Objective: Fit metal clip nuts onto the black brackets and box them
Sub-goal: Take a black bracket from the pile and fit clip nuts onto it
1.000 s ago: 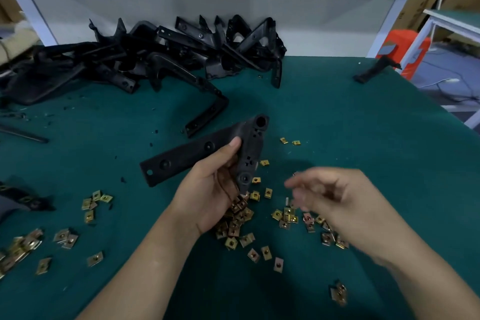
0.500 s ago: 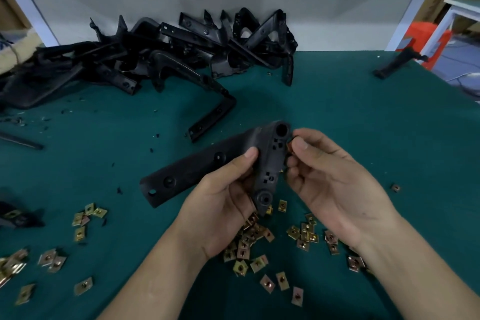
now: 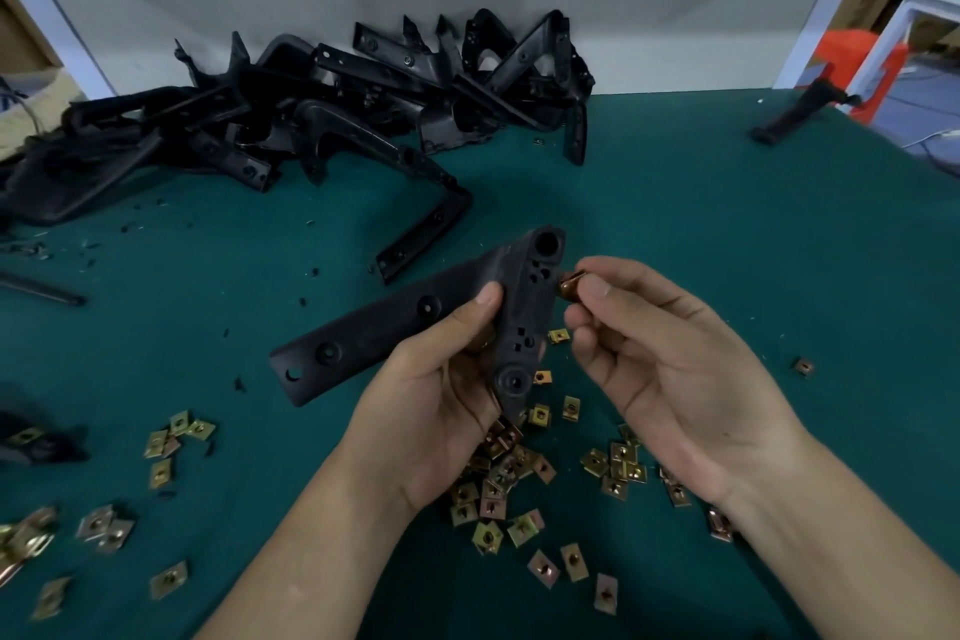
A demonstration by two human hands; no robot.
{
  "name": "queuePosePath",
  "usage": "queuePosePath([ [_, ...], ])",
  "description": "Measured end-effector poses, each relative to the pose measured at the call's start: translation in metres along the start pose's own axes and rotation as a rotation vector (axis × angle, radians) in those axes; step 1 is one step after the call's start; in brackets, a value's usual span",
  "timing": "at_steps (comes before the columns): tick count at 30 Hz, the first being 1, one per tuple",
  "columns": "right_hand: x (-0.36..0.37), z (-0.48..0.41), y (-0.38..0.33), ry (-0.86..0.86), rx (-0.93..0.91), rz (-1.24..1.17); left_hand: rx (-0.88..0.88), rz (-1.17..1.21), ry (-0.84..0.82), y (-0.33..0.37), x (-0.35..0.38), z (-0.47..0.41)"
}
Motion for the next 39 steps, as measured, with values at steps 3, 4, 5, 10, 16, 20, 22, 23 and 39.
queuePosePath([
  [3,0.0003,-0.0011,0.0035,0.009,0.003,-0.03,0.009,-0.007,0.005,0.0006,0.0004,0.0003],
  [4,0.0004,-0.0014,0.0043,0.005,0.003,-0.033,0.011,-0.01,0.008,0.0005,0.0005,0.0003],
  [5,0.0005,-0.0013,0.0043,-0.004,0.0,-0.033,0.013,-0.013,0.008,0.0006,0.0009,0.0004],
  [10,0.0021,0.0005,0.0021,-0.045,-0.037,0.055,0.015,-0.016,0.001,0.0003,0.0013,0.0007],
  [16,0.0011,0.0015,0.0074,0.004,-0.027,0.009,0.033,-0.071,-0.007,0.0004,0.0011,0.0006],
  [20,0.0017,0.0011,0.0081,0.016,-0.023,0.027,0.024,-0.09,-0.008,0.0003,-0.0004,0.0006],
  [22,0.0007,0.0013,0.0069,0.021,-0.03,0.048,0.032,-0.102,-0.024,0.0001,0.0005,0.0011],
  [23,0.0002,0.0013,0.0067,0.022,-0.027,0.048,0.035,-0.104,-0.028,0.0,0.0015,0.0013],
  [39,-0.0013,0.0004,0.0061,-0.062,-0.038,0.112,0.086,-0.076,0.051,0.0017,-0.0027,-0.0015],
])
Point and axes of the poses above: each hand's wrist, its own z-axis away from the middle knuckle, its own x-axis out of the palm, y = z × x, the point moved 5 cm from there along -z, towards the middle knuckle, and after that the axes turned 2 degrees about -z, right-handed, at the moved point
